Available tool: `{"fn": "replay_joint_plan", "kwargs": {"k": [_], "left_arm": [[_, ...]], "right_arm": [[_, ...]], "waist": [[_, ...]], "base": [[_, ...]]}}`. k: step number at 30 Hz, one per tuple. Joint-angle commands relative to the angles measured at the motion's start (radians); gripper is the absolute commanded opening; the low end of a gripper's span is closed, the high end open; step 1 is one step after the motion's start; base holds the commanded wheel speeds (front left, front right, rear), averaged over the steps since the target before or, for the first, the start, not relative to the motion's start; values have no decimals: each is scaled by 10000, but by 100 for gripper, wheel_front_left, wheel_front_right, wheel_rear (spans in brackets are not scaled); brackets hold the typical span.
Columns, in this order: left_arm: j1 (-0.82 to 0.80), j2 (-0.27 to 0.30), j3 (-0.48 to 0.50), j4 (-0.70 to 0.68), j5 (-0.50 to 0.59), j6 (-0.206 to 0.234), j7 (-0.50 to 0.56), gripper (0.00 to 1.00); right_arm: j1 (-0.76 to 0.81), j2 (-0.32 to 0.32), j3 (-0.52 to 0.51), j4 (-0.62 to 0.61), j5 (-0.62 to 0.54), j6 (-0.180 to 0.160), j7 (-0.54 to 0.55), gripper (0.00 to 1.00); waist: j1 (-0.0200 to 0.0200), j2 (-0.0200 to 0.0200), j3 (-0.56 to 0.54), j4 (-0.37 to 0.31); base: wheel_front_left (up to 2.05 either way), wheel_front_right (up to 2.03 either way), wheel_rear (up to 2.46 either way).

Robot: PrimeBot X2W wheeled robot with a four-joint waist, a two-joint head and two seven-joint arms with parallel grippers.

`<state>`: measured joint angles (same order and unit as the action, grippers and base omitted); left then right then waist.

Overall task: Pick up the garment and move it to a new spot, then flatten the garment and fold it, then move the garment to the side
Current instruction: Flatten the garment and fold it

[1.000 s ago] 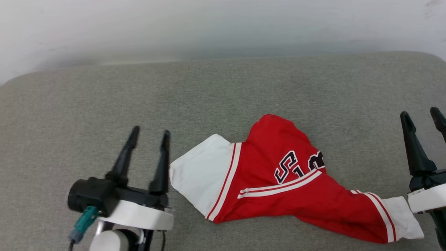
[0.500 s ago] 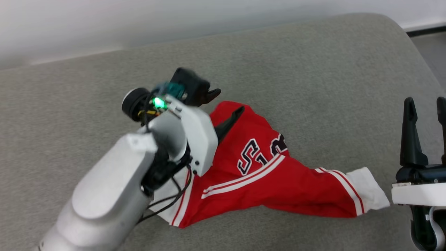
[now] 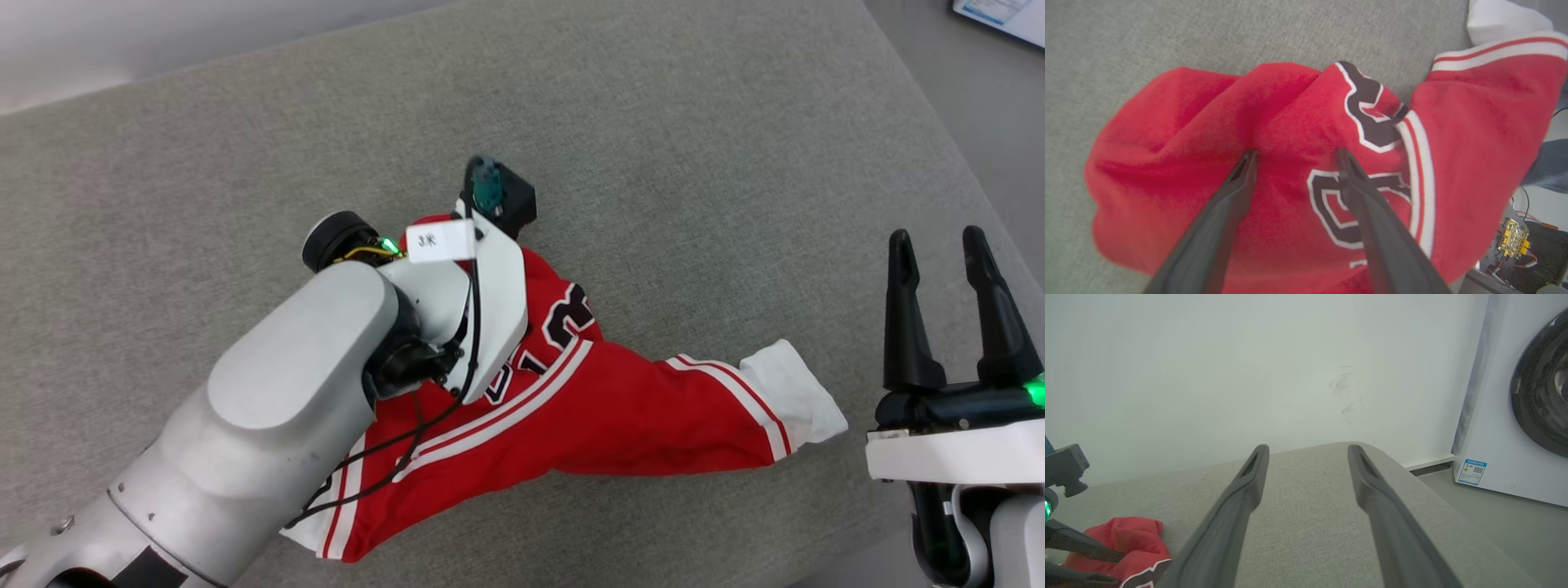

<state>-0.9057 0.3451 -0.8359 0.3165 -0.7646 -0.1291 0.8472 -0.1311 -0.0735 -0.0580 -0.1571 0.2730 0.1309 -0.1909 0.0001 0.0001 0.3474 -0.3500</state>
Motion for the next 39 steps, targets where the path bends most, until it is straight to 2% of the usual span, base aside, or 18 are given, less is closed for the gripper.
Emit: {"fn": "replay_joint_plan", "kwargs": {"k": [1,4,8,9,10,14,19,30,35,36,37,39], "left_arm": [[-118,100,-240,149,154,-6,50,100],[-219,254,-908,519,347,-6,98,100],[72,349,-1578,989,63,-8,212,100],[160,394,-1728,1091,-14,-8,247,33],[235,449,-1844,1177,-102,-9,271,0],[115,530,-1613,1570,-58,95,-458,0],[-630,493,-942,2212,259,545,-1839,0],[-1633,26,344,3602,306,1541,-4586,0],[-1664,-92,393,4079,421,1598,-5181,0],[-1612,-133,348,4181,442,1544,-5312,21],[-1534,-162,274,4288,501,1459,-5412,100],[-1466,-221,218,4446,540,1305,-5721,100]], "right_arm": [[-164,81,67,67,12,-3,-70,100],[-229,112,144,229,36,-3,-142,100],[-326,147,191,448,-2,-3,-230,100],[-355,152,194,483,-43,-3,-245,100],[-373,158,187,509,-66,-3,-266,100],[-439,174,115,640,-124,-3,-306,100],[-517,140,51,749,-196,-3,-300,100],[-559,-53,104,844,-191,-3,-224,100],[-552,-93,125,916,-188,-3,-239,100],[-570,-97,134,941,-199,-3,-243,100],[-591,-97,154,967,-207,-3,-245,100],[-614,-107,205,1022,-200,-3,-249,100]], "waist": [[-1,-1,225,-207],[-1,-1,364,-306],[-1,-1,445,-347],[-1,-1,452,-345],[-1,-1,456,-338],[-1,-1,444,-255],[-1,-1,325,-100],[-1,-1,93,172],[-1,-1,86,232],[-1,-1,79,248],[-1,-1,65,264],[-1,-1,27,308]], "base": [[0,0,0],[0,0,0],[0,0,0],[0,0,0],[0,0,0],[0,0,0],[0,0,0],[0,0,0],[0,0,0],[0,0,0],[0,0,0],[0,0,0]]}}
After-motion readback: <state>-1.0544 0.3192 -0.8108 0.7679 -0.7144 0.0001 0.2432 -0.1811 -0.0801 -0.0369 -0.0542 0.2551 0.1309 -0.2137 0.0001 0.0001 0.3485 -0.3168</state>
